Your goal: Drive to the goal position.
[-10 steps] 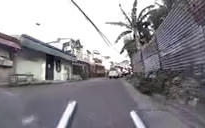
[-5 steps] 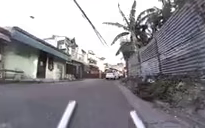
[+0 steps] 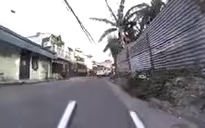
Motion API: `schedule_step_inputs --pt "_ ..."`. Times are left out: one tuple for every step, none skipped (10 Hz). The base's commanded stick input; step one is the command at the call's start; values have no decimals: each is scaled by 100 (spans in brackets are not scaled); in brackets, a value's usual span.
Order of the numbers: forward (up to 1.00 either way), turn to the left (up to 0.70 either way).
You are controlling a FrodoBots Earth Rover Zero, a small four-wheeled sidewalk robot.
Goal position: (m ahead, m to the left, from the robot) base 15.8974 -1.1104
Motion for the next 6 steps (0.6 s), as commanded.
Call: schedule_step_inputs --pt "85 0" --pt "85 0" --pt "85 0" --pt "85 0" --pt "85 0" --pt "85 0"
